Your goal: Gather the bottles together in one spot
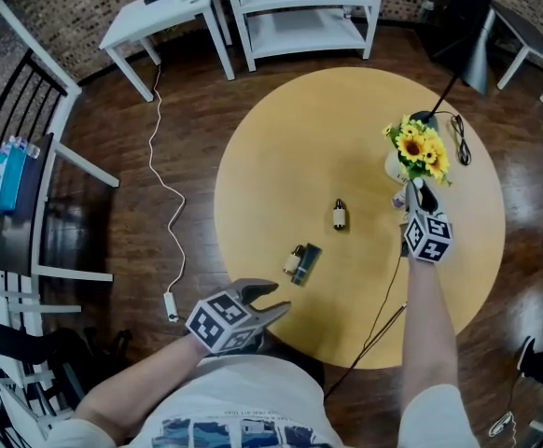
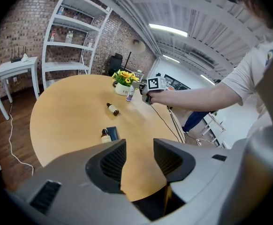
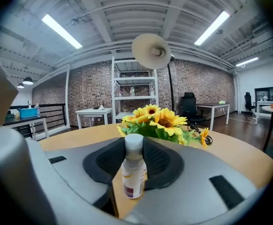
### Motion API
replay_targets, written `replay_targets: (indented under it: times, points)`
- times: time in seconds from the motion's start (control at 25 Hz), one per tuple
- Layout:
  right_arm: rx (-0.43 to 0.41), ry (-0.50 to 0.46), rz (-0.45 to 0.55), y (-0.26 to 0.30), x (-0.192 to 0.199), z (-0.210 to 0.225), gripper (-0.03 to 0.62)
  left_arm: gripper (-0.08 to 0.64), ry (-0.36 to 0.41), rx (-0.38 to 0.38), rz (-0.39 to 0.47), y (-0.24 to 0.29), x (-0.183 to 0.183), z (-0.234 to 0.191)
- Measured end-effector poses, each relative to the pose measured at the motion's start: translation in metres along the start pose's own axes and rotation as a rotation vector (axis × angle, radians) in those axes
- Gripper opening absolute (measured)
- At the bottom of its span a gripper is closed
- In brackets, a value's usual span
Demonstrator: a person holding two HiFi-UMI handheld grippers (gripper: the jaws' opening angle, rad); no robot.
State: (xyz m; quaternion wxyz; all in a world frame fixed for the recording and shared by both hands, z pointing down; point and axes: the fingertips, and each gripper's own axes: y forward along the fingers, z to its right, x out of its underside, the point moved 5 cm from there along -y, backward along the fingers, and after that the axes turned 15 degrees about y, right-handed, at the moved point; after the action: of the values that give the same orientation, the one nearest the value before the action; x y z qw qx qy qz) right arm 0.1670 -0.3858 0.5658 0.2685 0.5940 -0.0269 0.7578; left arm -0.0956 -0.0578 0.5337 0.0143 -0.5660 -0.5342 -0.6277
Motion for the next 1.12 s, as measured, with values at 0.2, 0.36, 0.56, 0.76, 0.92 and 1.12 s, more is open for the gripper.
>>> replay_targets:
  times: [0.2,0.36,0.56,0.76,0.92,1.12]
  points:
    - [-0.001,0.008,0.033,0.003,0.007,0.004,0.127,0.189,0.014,-0.002,-0.012,0.004,-0.003,-0.004]
    - [0.003,-0.034,0.036,-0.002,0.010,-0.002,0.130,0.189,0.006,-0.005,-0.005,0.005,-0.008,-0.007]
    - [0.020,-0.041,0.035,-0.005,0.011,-0.007,0.155,0.189,0.008,0.008,-0.006,0.007,-0.010,-0.003]
    - [0.024,-0.035,0.043,-0.015,0.006,-0.006,0.192,0.189,0.009,0.014,-0.004,0.008,-0.010,0.000]
    - [0.043,-0.031,0.062,-0.038,0.000,-0.004,0.202,0.189,0.012,0.012,0.017,0.011,-0.010,-0.002]
    - [0.055,-0.003,0.058,-0.100,-0.007,-0.019,0.202,0.189,0.019,0.020,0.057,0.014,-0.016,-0.008]
